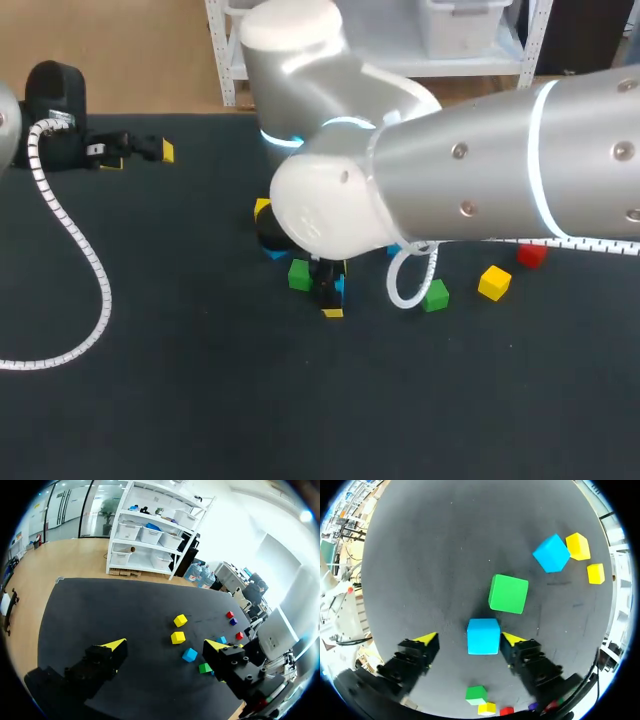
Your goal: Place the blue cubes, place green cubes on the blue cubes, place the yellow cubes on the green cubes, then place the red cubes on the yellow cubes, and place purple cube on the red cubes.
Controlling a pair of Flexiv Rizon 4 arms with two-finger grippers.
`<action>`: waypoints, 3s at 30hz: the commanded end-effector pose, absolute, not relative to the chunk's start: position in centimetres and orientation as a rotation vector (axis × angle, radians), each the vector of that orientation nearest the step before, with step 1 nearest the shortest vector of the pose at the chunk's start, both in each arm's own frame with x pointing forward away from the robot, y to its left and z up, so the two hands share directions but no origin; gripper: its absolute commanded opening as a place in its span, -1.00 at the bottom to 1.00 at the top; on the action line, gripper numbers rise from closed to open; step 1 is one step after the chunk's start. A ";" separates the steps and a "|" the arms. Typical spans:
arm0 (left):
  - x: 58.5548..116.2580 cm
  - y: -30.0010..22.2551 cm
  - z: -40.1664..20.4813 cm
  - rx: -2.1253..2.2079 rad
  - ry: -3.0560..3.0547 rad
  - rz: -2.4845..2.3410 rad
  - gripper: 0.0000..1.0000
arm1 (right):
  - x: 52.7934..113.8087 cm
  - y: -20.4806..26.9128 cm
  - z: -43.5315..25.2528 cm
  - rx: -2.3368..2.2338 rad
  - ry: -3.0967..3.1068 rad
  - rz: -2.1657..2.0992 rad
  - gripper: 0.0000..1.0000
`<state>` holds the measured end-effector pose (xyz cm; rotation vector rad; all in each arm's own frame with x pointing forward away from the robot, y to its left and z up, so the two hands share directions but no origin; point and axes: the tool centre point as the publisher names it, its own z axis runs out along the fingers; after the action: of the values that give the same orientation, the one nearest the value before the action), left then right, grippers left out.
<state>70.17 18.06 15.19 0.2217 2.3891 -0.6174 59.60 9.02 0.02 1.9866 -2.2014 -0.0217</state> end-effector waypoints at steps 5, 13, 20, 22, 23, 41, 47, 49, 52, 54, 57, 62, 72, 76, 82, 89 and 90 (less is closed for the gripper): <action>70.1 18.3 15.0 0.227 2.379 -0.629 1.00 | 59.5 9.2 0.1 2.008 -2.214 -0.047 -1.00; 70.1 18.3 15.0 0.227 2.379 -0.629 1.00 | 60.4 8.0 1.3 2.006 -2.238 -0.040 -1.00; 70.1 18.3 15.0 0.227 2.379 -0.629 1.00 | 62.6 6.3 2.3 2.036 -2.245 -0.028 -1.00; 70.1 18.3 15.0 0.227 2.379 -0.629 1.00 | 63.5 5.7 2.3 2.067 -2.235 -0.058 -1.00; 70.1 18.3 15.0 0.227 2.379 -0.629 1.00 | 63.8 5.6 2.4 2.095 -2.236 -0.086 -1.00; 70.1 18.3 15.0 0.227 2.379 -0.629 1.00 | 66.7 4.4 1.9 2.137 -2.160 -0.108 -1.00; 70.1 18.3 15.0 0.227 2.379 -0.629 1.00 | 67.3 3.9 1.3 2.108 -2.169 -0.109 -1.00; 70.1 18.3 15.0 0.227 2.379 -0.629 1.00 | 67.5 3.7 1.2 2.101 -2.181 -0.114 -1.00; 70.1 18.3 15.0 0.227 2.379 -0.629 1.00 | 67.8 3.5 1.1 2.093 -2.191 -0.106 -1.00; 70.1 18.3 15.0 0.227 2.379 -0.629 1.00 | 68.2 3.3 1.1 2.088 -2.195 -0.104 -1.00; 70.1 18.3 15.0 0.227 2.379 -0.629 1.00 | 68.6 3.0 1.0 2.074 -2.204 -0.103 -1.00; 70.1 18.3 15.0 0.227 2.379 -0.629 1.00 | 68.8 2.9 0.9 2.068 -2.201 -0.105 -1.00; 70.1 18.3 15.0 0.227 2.379 -0.629 1.00 | 69.1 2.9 0.4 2.057 -2.195 -0.116 -1.00; 70.1 18.3 15.0 0.227 2.379 -0.629 1.00 | 69.2 2.9 0.3 2.055 -2.191 -0.116 -1.00; 70.1 18.3 15.0 0.227 2.379 -0.629 1.00 | 69.3 2.9 0.2 2.049 -2.195 -0.118 -1.00; 70.1 18.3 15.0 0.227 2.379 -0.629 1.00 | 69.6 2.9 0.0 2.046 -2.194 -0.118 -1.00; 70.1 18.3 15.0 0.227 2.379 -0.629 1.00 | 69.7 2.8 0.0 2.046 -2.195 -0.119 -1.00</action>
<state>70.17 18.06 15.19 0.2217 2.3891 -0.6174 69.32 2.85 0.08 2.0485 -2.1984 -0.1100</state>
